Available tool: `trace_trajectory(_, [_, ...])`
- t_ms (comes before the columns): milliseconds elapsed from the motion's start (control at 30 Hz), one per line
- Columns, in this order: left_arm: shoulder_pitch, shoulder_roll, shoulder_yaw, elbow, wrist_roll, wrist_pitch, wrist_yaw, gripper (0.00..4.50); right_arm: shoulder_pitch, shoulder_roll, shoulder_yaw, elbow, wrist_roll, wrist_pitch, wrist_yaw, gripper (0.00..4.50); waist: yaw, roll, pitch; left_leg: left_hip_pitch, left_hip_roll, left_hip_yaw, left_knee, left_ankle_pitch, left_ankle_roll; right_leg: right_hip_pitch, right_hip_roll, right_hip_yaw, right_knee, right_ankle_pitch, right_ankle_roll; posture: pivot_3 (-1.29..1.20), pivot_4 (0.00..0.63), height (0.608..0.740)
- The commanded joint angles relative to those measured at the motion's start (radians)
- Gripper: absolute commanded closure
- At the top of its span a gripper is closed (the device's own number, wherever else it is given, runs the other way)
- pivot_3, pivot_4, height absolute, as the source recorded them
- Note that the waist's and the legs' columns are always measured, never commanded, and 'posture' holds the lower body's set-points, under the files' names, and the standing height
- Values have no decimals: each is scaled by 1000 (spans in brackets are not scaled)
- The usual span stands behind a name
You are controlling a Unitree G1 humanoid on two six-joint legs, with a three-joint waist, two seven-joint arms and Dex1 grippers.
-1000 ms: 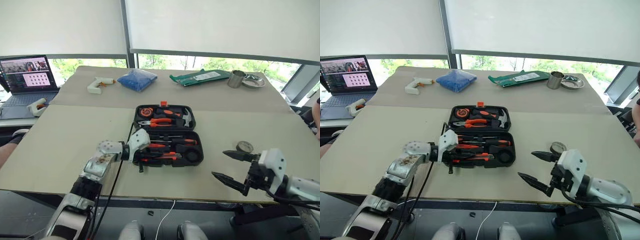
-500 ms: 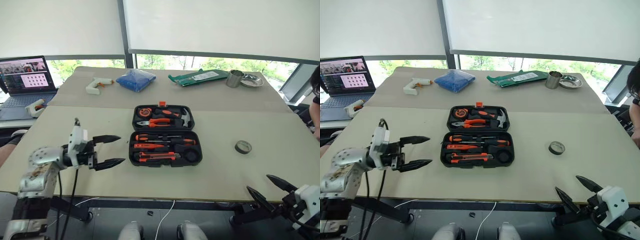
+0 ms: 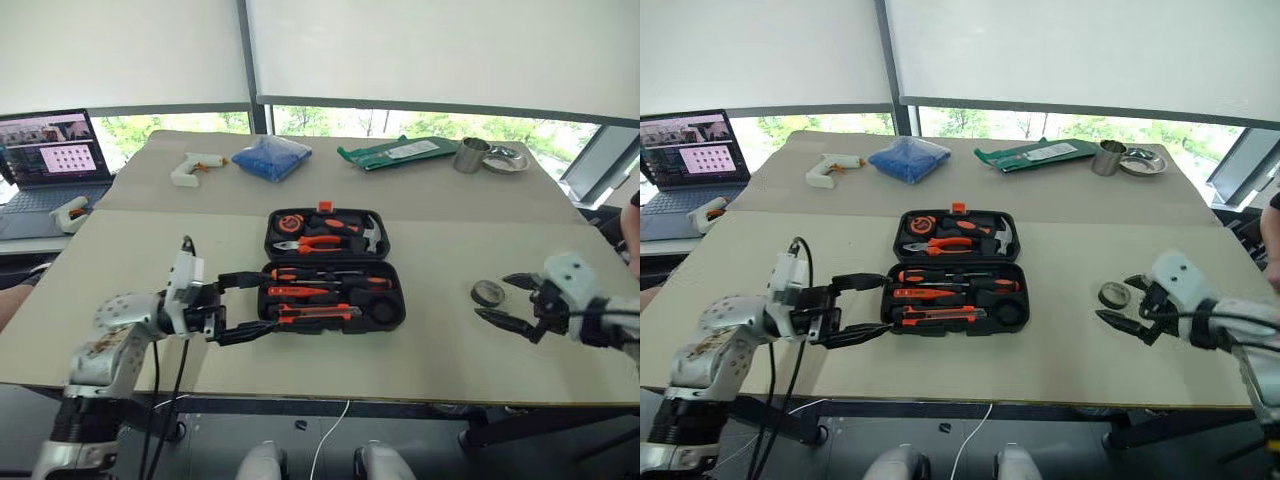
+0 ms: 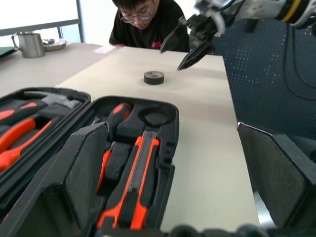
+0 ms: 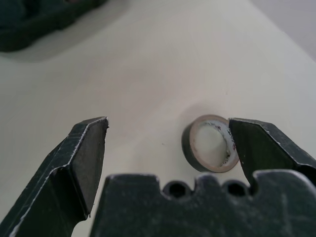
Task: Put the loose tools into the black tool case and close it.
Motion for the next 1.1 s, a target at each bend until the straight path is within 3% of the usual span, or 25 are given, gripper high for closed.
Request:
trace_trajectory(33, [-7,-19,-21,-61,-4,-12,18,18,-106,-20,103,127,-93,-13,51,0,0,0,0,0,0,0,0,-1,1,0,0,0,0,-1,1,0,150,740])
trace_trajectory(267, [22,-19,-25,-79,-6,-14,34,18,-270,36,213,347,-186,-125,111,0,-7,0,0,-1,-1,1,0,-3,2,0,0,0,-3,-1,2,0,150,740])
trace_trajectory(367, [28,-17,-28,-81,-2,-19,32,0,-311,55,238,418,-217,-135,117,688,-10,0,0,0,0,1,1,-3,1,1,0,0,-2,-1,2,0,150,740])
trace_trajectory(733, [35,-30,-30,-76,-5,-53,18,0,-435,99,260,573,-278,-212,160,4426,-18,0,0,1,0,1,3,-2,0,2,0,1,-1,0,3,0,150,740])
trace_trajectory(900, [49,-19,-23,-60,4,-75,2,0,-434,107,236,406,-164,-206,336,4480,-23,0,1,1,0,1,2,-2,0,1,0,1,-1,0,3,0,150,740])
trace_trajectory(1000, [66,-6,-10,-50,9,-99,-10,0,-439,152,230,128,0,-1,416,4480,-30,1,1,1,1,1,2,-2,0,1,0,2,0,0,3,0,150,740])
trace_trajectory(1100, [85,5,-3,-44,15,-119,-18,0,-441,193,284,-76,64,157,410,4480,-23,1,1,2,2,-1,2,-2,0,1,1,1,2,1,2,0,150,740])
